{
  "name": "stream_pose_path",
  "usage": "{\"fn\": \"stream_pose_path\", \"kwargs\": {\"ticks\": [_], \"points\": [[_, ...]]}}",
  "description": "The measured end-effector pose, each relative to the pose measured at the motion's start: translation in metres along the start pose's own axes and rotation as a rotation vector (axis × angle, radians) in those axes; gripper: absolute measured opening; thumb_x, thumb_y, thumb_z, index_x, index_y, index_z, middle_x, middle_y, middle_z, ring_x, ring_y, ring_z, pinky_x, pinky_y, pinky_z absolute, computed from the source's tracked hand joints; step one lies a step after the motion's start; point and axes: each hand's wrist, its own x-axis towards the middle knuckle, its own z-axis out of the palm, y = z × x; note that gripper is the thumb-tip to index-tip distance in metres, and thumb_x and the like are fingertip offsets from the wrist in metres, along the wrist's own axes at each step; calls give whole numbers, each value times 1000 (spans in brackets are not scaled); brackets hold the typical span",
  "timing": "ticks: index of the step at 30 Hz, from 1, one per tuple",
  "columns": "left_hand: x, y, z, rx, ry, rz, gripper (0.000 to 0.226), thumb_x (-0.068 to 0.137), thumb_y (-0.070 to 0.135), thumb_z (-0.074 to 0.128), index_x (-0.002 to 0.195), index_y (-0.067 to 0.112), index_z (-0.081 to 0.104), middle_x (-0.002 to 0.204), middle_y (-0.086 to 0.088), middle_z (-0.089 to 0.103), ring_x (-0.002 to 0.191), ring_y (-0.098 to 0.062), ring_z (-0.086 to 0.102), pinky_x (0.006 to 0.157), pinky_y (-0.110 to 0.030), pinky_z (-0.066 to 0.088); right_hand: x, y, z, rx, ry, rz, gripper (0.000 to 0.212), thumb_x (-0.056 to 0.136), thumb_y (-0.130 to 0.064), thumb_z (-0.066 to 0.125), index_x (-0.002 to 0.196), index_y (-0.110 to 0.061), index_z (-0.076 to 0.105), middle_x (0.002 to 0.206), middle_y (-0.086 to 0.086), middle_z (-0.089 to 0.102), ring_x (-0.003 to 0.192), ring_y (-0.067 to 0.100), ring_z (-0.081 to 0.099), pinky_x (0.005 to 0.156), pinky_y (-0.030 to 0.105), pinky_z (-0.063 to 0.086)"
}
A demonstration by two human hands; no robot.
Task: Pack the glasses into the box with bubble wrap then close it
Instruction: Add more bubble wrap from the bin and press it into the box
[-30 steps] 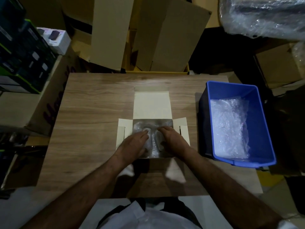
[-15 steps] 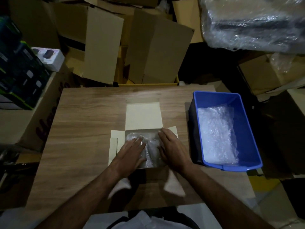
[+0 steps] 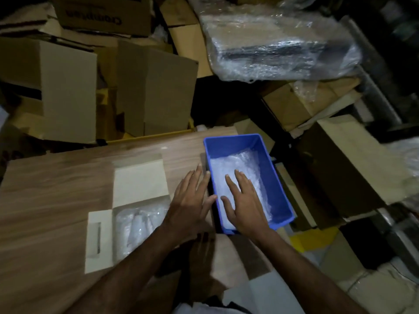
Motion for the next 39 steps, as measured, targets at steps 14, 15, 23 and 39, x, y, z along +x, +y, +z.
{"fn": "stream_pose_path", "kwargs": {"ticks": [14, 15, 23, 39], "points": [[48, 27, 70, 52, -279, -245, 67, 97, 25, 45, 159, 8, 23, 168, -18, -7, 155, -39, 0, 123, -49, 8, 34, 105, 24, -223, -698, -52, 80, 83, -39, 78, 153, -28, 42, 167, 20, 8, 155, 32, 13, 123, 32, 17], [48, 26, 70, 44, -259, -241, 68, 95, 22, 44, 159, 7, 23, 168, -18, -7, 155, -38, -2, 122, -48, 6, 36, 106, 28, -202, -693, -60, 66, 89, -34, 72, 150, -28, 48, 167, 18, 13, 154, 30, 17, 122, 31, 18], [48, 29, 69, -1, -258, -267, 74, 92, 9, 54, 159, 10, 23, 169, -15, -8, 156, -34, -6, 123, -49, 8, 41, 116, 30, -34, -538, -107, 28, 95, -20, 62, 119, -21, 75, 156, 13, 42, 145, 29, 40, 104, 40, 49], [50, 27, 58, -115, -336, -276, 81, 97, 18, 53, 162, 28, 6, 165, -2, -28, 152, -20, -23, 123, -37, -6, 14, 117, -11, 237, -55, 18, 27, 92, -21, 67, 117, -20, 76, 137, 1, 66, 119, 20, 65, 94, 32, 54]]}}
